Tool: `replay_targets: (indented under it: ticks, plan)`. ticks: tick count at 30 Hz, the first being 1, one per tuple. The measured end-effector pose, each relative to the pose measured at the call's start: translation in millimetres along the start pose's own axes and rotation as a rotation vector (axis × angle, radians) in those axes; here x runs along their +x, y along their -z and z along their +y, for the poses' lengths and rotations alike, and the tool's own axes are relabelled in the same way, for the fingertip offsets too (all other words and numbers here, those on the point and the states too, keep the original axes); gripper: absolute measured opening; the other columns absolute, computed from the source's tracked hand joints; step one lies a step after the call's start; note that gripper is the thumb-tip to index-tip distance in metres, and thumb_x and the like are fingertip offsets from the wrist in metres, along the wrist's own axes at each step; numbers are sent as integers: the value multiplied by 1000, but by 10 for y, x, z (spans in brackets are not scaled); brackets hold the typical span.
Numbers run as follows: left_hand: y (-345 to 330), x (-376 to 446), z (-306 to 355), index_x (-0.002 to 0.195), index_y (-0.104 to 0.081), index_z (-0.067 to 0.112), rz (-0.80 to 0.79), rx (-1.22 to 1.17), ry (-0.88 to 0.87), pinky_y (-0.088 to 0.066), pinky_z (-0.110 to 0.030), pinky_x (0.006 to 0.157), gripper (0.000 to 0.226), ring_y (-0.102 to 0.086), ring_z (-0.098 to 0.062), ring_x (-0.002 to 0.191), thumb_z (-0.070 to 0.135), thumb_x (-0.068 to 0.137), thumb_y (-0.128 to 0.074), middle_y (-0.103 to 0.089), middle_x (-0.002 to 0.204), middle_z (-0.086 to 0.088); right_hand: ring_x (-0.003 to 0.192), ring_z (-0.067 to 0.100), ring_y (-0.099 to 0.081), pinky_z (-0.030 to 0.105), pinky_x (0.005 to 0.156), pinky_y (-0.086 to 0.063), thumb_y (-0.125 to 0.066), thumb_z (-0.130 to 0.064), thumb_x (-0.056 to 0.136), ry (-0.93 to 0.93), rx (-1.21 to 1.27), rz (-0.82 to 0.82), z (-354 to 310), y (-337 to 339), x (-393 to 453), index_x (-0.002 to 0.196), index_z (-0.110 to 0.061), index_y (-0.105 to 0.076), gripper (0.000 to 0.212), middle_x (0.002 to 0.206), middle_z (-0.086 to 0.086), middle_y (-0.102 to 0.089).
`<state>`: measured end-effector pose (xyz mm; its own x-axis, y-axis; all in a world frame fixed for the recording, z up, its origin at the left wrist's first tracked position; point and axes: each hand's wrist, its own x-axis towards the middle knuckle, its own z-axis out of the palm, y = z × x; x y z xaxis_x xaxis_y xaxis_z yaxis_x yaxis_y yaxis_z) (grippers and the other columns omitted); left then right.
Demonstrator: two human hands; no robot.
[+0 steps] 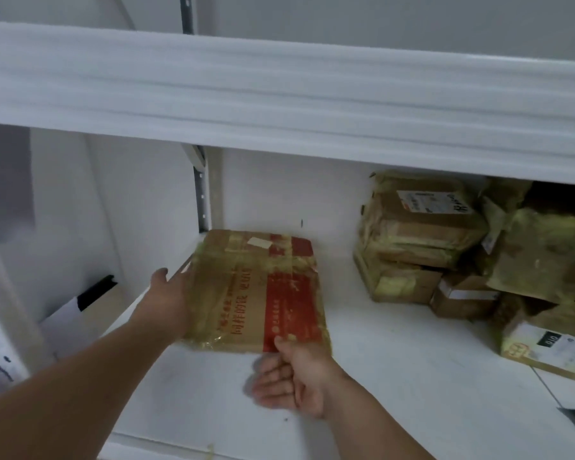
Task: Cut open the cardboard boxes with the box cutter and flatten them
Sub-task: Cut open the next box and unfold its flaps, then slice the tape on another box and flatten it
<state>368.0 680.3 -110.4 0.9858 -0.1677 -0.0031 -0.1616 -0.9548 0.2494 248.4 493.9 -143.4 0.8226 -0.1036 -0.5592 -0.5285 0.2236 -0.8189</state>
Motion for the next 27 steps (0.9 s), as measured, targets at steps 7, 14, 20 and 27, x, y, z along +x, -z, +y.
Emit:
replay_targets:
  ticks: [7, 14, 20, 27]
  plan:
    - [-206, -73, 290, 146, -33, 26, -101, 386, -228, -33, -44, 106, 69, -44, -24, 129, 69, 92, -29, -44, 142, -3, 125, 19, -44, 32, 107, -34, -48, -45, 92, 733, -1351, 485, -80, 202, 79, 134, -34, -53, 44, 135, -4, -47]
    - [-364, -116, 348, 156, -2, 34, -300, 415, -181, -19, -55, 115, 83, -29, -29, 143, 72, 88, -30, -22, 159, -2, 153, 20, -4, 44, 122, 4, -39, -46, 98, 498, -1485, 170, 173, 455, 209, 156, -33, -20, 62, 166, -3, -8]
    - [-221, -184, 778, 146, -33, 36, -9, 366, -244, -28, -47, 112, 61, -39, -22, 135, 57, 90, -40, -39, 149, 3, 112, 25, -56, 30, 101, -41, -42, -25, 88, 796, -1035, 426, 153, 789, -76, 121, -16, -68, 43, 118, 7, -66]
    - [-190, -511, 1737, 148, -28, 37, 64, 177, -403, -24, -47, 111, 55, -31, -25, 139, 49, 96, -40, -32, 153, 3, 113, 28, -56, 35, 98, -45, -57, -11, 88, 919, -851, 787, 113, 1575, -402, 119, -13, -70, 34, 117, 8, -67]
